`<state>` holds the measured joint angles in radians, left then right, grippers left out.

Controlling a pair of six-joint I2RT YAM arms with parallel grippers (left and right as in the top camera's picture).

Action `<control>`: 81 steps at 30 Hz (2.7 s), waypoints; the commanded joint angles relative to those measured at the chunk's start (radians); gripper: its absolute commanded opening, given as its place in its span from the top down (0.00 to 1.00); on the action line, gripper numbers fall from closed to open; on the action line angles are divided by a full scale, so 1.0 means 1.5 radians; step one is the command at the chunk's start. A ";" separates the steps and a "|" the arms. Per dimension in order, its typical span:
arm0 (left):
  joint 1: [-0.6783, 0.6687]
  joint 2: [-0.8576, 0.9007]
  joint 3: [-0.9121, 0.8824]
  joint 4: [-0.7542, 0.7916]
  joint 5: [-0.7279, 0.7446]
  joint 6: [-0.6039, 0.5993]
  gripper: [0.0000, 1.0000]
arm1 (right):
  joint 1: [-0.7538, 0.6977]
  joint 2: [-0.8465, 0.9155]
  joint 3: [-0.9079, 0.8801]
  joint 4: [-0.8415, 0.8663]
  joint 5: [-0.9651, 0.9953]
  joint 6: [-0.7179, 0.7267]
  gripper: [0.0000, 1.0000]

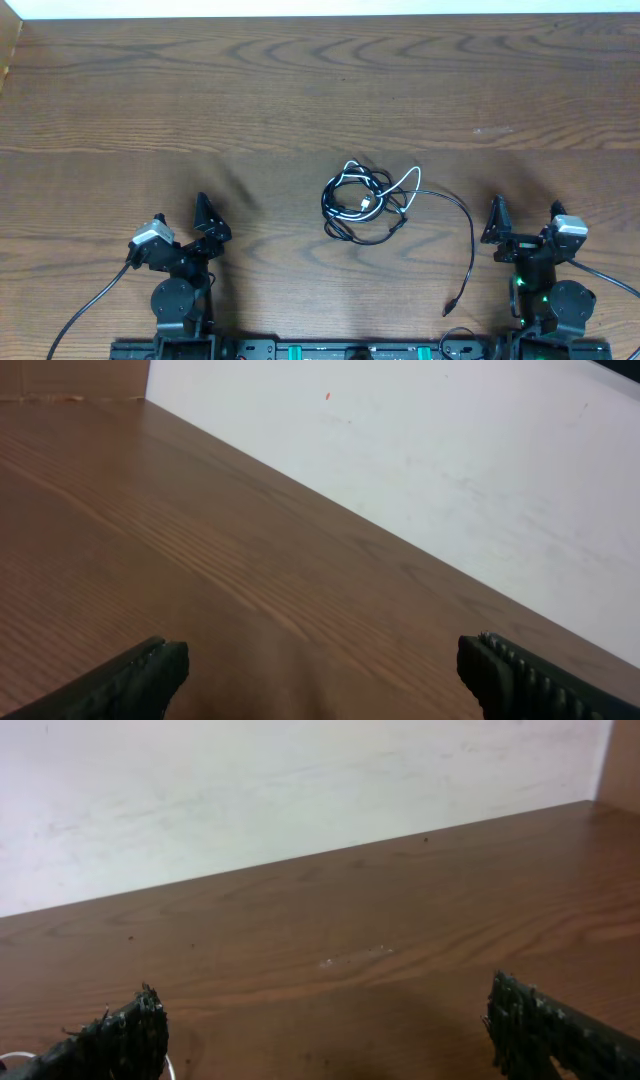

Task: Untangle cables

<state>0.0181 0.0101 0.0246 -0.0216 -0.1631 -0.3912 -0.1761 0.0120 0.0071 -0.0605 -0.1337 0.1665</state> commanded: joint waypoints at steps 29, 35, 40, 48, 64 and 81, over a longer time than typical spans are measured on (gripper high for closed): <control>0.002 -0.004 -0.013 -0.025 -0.001 0.011 0.06 | 0.002 -0.004 -0.001 -0.003 0.003 -0.010 0.01; 0.002 0.007 -0.011 -0.026 -0.001 0.011 0.06 | 0.002 -0.004 -0.001 -0.003 0.003 -0.010 0.01; 0.002 0.046 0.038 -0.076 0.061 0.011 0.06 | 0.002 -0.004 -0.001 -0.003 0.003 -0.010 0.01; 0.002 0.188 0.153 -0.147 0.279 0.011 0.06 | 0.002 -0.004 -0.001 -0.003 0.003 -0.010 0.01; 0.002 0.426 0.341 -0.260 0.470 0.008 0.06 | 0.002 -0.004 -0.001 -0.003 0.003 -0.010 0.01; 0.001 0.462 0.494 -0.472 0.467 0.009 0.06 | 0.002 -0.004 -0.001 -0.003 0.003 -0.010 0.01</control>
<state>0.0177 0.6945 0.7002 -0.6903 0.5259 -0.3916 -0.1761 0.0120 0.0071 -0.0608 -0.1337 0.1665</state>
